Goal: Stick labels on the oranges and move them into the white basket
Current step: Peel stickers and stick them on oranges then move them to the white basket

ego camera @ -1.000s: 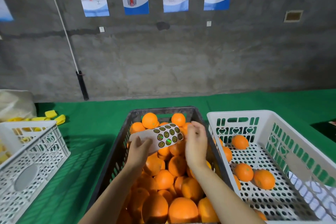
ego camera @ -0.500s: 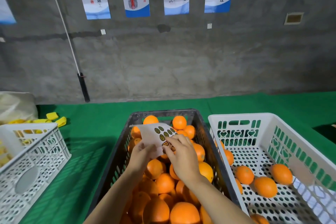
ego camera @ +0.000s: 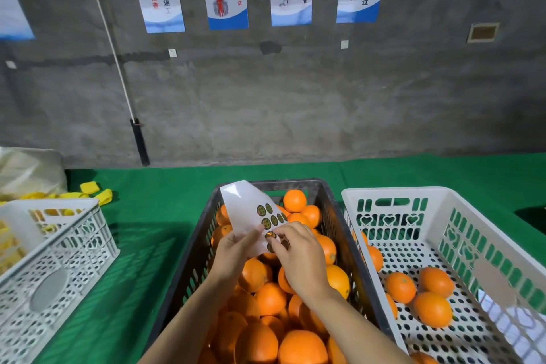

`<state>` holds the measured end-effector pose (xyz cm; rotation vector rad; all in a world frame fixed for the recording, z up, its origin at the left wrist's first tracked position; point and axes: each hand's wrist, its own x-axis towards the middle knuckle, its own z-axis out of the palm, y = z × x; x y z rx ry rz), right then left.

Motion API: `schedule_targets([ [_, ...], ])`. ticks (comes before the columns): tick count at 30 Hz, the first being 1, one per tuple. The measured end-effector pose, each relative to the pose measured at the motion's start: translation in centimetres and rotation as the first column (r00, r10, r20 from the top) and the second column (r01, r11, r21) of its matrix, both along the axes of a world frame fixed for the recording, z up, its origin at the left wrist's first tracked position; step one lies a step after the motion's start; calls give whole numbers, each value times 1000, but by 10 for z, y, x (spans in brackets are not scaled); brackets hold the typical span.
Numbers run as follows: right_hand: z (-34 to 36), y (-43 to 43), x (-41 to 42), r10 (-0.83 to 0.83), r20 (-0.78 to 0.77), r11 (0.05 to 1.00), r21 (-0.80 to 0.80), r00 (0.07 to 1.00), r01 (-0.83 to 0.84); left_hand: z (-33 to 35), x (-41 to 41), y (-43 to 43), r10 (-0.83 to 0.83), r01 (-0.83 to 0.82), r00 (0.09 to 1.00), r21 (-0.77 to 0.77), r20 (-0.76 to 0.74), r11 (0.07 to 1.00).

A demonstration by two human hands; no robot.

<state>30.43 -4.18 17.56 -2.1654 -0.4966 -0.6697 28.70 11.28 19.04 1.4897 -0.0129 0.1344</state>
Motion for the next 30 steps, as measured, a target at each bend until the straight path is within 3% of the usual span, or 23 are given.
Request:
schedule_targets([
  [7,-2,0,2,19,-45,999,36,999,-17,-3,2,1,-19,20,1000,-30,14,999],
  [19,-3,2,-1,-37,80,999,30,996,34,-4,3,-1,10,-11,1000,-54,-22,998],
  [25,-1,1,-1,57,69,997,45,996,-60,-9,7,1,126,-127,991,-37,-37,991],
  [30,0,1,0,38,10,997,66,999,-38,-13,12,3,294,-296,955,-97,-41,950],
])
